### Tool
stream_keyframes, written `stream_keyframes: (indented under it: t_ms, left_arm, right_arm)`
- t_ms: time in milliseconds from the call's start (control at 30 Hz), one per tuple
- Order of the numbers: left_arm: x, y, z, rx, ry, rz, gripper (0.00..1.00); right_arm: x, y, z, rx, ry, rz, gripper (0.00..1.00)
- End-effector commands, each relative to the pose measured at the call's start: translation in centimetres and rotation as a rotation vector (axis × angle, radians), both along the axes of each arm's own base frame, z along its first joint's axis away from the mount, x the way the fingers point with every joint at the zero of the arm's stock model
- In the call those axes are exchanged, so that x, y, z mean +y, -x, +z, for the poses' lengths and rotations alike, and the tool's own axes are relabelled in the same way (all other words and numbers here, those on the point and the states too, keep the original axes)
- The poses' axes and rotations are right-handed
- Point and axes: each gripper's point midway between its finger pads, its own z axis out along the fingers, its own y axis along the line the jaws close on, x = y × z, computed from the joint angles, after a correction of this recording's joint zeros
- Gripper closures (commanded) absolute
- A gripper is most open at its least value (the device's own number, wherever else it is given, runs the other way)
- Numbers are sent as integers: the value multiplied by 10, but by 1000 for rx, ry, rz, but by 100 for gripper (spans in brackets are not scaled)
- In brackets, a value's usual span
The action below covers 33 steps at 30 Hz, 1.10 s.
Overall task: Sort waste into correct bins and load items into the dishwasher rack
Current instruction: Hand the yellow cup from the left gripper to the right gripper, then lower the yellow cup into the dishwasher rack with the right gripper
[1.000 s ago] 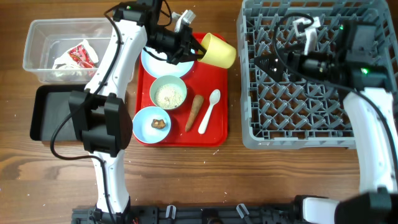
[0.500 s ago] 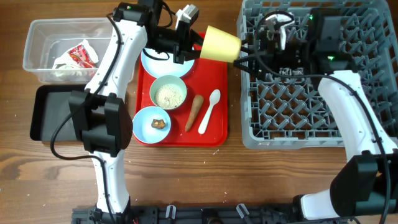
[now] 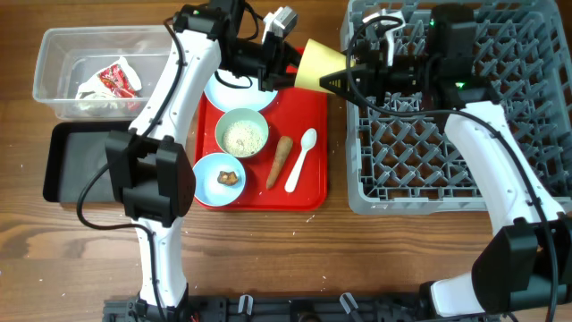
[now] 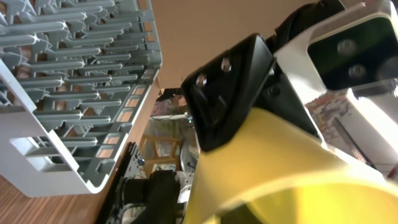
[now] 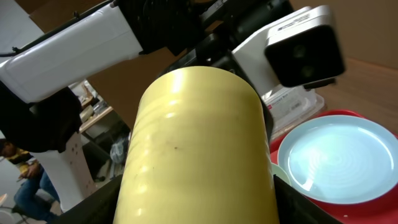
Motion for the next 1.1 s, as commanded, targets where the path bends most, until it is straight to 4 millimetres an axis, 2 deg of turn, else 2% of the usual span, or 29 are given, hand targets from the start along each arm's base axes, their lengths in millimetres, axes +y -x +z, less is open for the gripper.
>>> stream_keyframes:
  t_ms: [0,100,167,200,267,300,333,400,433,500,567,667,800,1067]
  left_arm:
    - [-2,4,13,-39,24,-9,63]
    - [4,-1,9,-49,1,11,59]
    - [12,-9,-4,-68,-75,42,58]
    - [19,-15,-21,-94,-174,67,58]
    - [28,-27,-54,-167,-369,104,56]
    - [37,-36,-76,-220,-523,129,54]
    - [43,-42,-91,-257,-633,146,53]
    - [50,-49,-108,-322,-787,163,54]
    - [58,-56,-119,-338,-914,208,51]
    - [69,-64,-129,-367,-1061,265,46]
    - [80,-73,-134,-380,-1200,350,40]
    - [83,-75,-135,-405,-1244,364,26]
    - [83,-75,-135,-405,-1245,364,19]
    - [83,-75,-135,-405,-1245,363,17]
  right_arm:
    - [-3,-4,0,9,2,-9,47]
    - [-25,-13,-7,63,14,-76,47]
    - [-62,-30,-26,161,70,-229,47]
    - [-85,-37,-41,226,126,-338,47]
    - [-118,-40,-59,328,242,-522,46]
    - [-133,-35,-65,374,325,-629,46]
    - [-148,-27,-68,412,404,-729,46]
    - [-163,-2,-65,442,507,-819,44]
    - [-180,22,-69,492,622,-911,44]
    - [-181,46,-74,562,689,-935,44]
    - [-177,75,-93,675,825,-934,44]
    - [-186,101,-112,775,1004,-978,44]
    - [-192,108,-131,856,1101,-947,44]
    - [-192,110,-187,1040,1253,-822,44]
